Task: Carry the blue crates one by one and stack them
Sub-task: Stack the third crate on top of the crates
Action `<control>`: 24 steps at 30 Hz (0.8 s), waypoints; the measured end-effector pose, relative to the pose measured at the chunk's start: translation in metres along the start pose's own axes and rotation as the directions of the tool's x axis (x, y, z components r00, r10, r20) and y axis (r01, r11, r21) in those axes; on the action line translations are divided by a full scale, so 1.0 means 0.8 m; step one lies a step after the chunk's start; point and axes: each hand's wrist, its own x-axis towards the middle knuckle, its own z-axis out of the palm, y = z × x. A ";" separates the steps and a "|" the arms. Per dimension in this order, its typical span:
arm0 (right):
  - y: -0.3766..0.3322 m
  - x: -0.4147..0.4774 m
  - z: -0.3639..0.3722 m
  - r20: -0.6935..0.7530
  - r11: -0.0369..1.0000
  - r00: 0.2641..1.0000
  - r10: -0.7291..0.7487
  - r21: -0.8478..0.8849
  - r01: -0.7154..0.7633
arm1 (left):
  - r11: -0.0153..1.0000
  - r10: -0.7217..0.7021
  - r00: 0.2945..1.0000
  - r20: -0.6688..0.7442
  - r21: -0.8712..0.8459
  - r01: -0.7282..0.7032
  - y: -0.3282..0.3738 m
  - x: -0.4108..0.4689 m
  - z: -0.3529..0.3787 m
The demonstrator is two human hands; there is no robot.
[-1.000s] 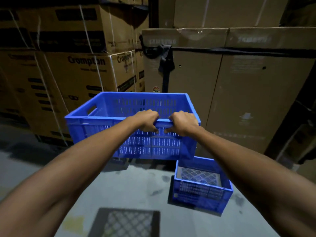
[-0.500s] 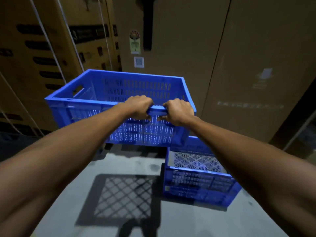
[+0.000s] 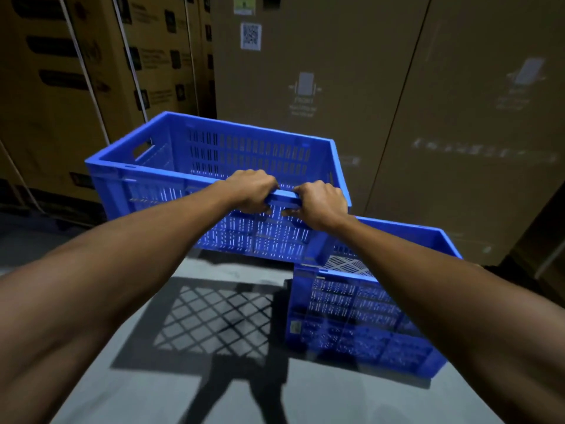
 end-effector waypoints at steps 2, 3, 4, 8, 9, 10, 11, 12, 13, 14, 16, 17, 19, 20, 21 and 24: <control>0.003 -0.003 0.020 0.005 1.000 1.000 0.011 0.007 -0.011 | 1.000 0.015 1.000 0.001 0.020 -0.015 0.000 0.007 0.018; 0.005 -0.004 0.028 0.014 1.000 1.000 0.016 0.013 -0.016 | 0.999 0.023 1.000 0.009 0.024 -0.023 0.001 0.010 0.024; 0.006 -0.005 0.034 0.024 1.000 1.000 0.018 0.020 -0.018 | 0.999 0.031 0.999 0.021 0.026 -0.031 0.001 0.013 0.029; 0.017 -0.006 0.050 0.043 0.999 0.999 0.034 0.034 -0.035 | 0.999 0.041 0.998 0.037 -0.001 -0.041 0.005 0.028 0.047; 0.022 -0.005 0.051 0.044 0.999 0.998 0.035 0.029 -0.036 | 0.999 0.041 0.999 0.030 -0.008 -0.041 0.006 0.033 0.052; 0.028 -0.004 0.052 0.039 0.999 0.999 0.036 0.026 -0.037 | 0.999 0.043 0.999 0.021 -0.011 -0.043 0.009 0.038 0.055; 0.034 -0.003 0.053 0.032 0.999 0.999 0.041 0.024 -0.042 | 0.999 0.047 0.999 0.008 -0.012 -0.047 0.012 0.044 0.057; 0.041 -0.002 0.055 0.028 0.999 0.999 0.047 0.022 -0.047 | 0.999 0.052 0.999 -0.001 -0.012 -0.052 0.017 0.050 0.060; 0.047 -0.002 0.057 0.023 0.999 0.999 0.050 0.019 -0.050 | 0.998 0.057 0.998 -0.008 -0.009 -0.057 0.020 0.054 0.062; 0.051 -0.001 0.059 0.019 0.998 0.998 0.053 0.015 -0.054 | 0.998 0.061 0.998 -0.010 -0.007 -0.061 0.023 0.057 0.064; 0.059 0.002 0.063 0.032 0.999 0.998 0.055 0.003 -0.055 | 0.998 0.061 0.998 0.002 -0.028 -0.061 0.026 0.066 0.069; 0.062 0.004 0.064 0.041 0.999 0.998 0.046 -0.002 -0.046 | 0.997 0.059 0.998 0.017 -0.047 -0.058 0.027 0.069 0.071; 0.068 0.010 0.063 0.063 0.999 0.997 0.039 0.005 -0.039 | 0.995 0.062 0.997 0.053 -0.084 -0.058 0.028 0.077 0.070; 0.071 0.013 0.061 0.073 0.999 0.996 0.041 0.010 -0.042 | 0.994 0.066 0.995 0.068 -0.097 -0.060 0.029 0.080 0.069; 0.073 0.016 0.060 0.080 0.999 0.996 0.043 0.014 -0.044 | 0.993 0.070 0.995 0.077 -0.104 -0.062 0.029 0.083 0.067; 0.080 0.020 0.061 0.092 0.998 0.995 0.050 0.025 -0.053 | 0.993 0.076 0.993 0.091 -0.099 -0.067 0.033 0.090 0.063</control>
